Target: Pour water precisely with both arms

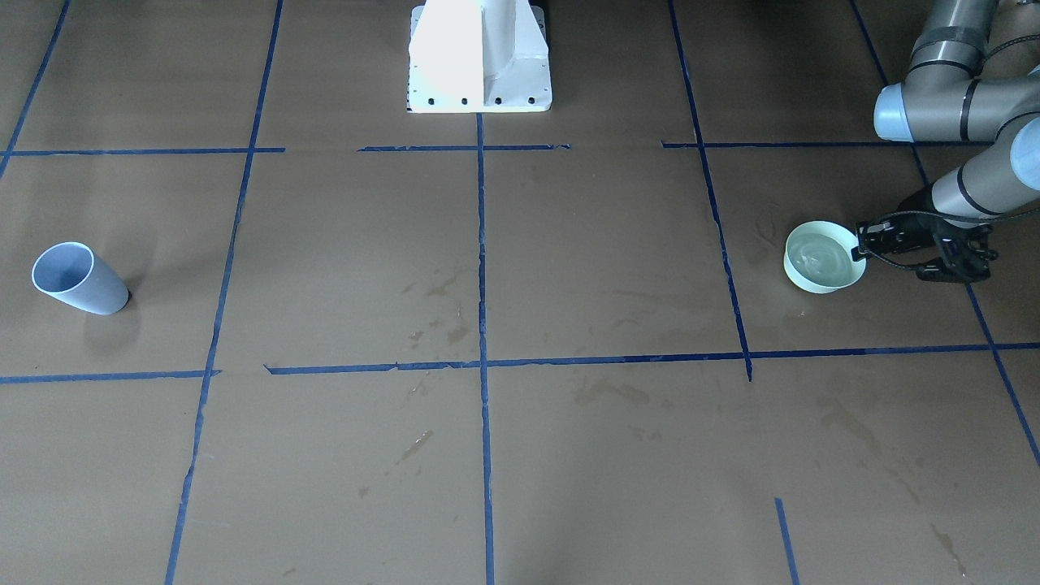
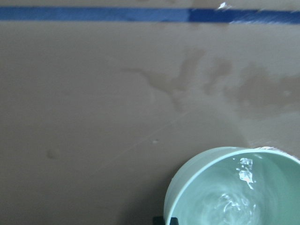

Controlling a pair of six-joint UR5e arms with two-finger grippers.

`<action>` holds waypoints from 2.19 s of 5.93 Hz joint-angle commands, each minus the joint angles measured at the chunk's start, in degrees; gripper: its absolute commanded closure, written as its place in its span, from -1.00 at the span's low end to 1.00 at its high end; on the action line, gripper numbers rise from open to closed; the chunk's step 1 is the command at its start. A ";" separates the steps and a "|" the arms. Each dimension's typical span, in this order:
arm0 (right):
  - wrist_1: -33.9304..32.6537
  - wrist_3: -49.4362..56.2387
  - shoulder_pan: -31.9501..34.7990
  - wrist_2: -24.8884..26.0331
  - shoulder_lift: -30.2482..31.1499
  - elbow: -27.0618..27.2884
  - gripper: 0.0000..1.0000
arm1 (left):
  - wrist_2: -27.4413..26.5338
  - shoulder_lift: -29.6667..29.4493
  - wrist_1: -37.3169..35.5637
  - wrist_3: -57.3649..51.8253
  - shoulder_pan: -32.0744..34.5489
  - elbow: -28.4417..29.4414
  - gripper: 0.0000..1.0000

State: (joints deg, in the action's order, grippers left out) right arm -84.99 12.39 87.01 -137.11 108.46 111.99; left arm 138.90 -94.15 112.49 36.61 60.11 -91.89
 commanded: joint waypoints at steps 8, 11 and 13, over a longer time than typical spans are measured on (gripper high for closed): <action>0.00 0.09 0.00 0.00 0.35 0.43 -1.00 | -6.78 -34.28 -7.60 31.15 -21.96 5.28 1.00; -0.09 0.00 0.00 0.00 0.35 0.43 -1.00 | -10.93 -40.23 -7.46 32.02 -25.04 12.17 1.00; -0.09 0.00 0.00 -0.09 0.35 0.43 -1.00 | -11.81 -42.43 -7.37 32.03 -25.48 14.46 1.00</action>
State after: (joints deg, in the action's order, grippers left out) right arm -85.07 12.44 87.01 -137.18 108.81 112.41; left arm 127.39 -135.95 105.08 68.63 34.96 -78.12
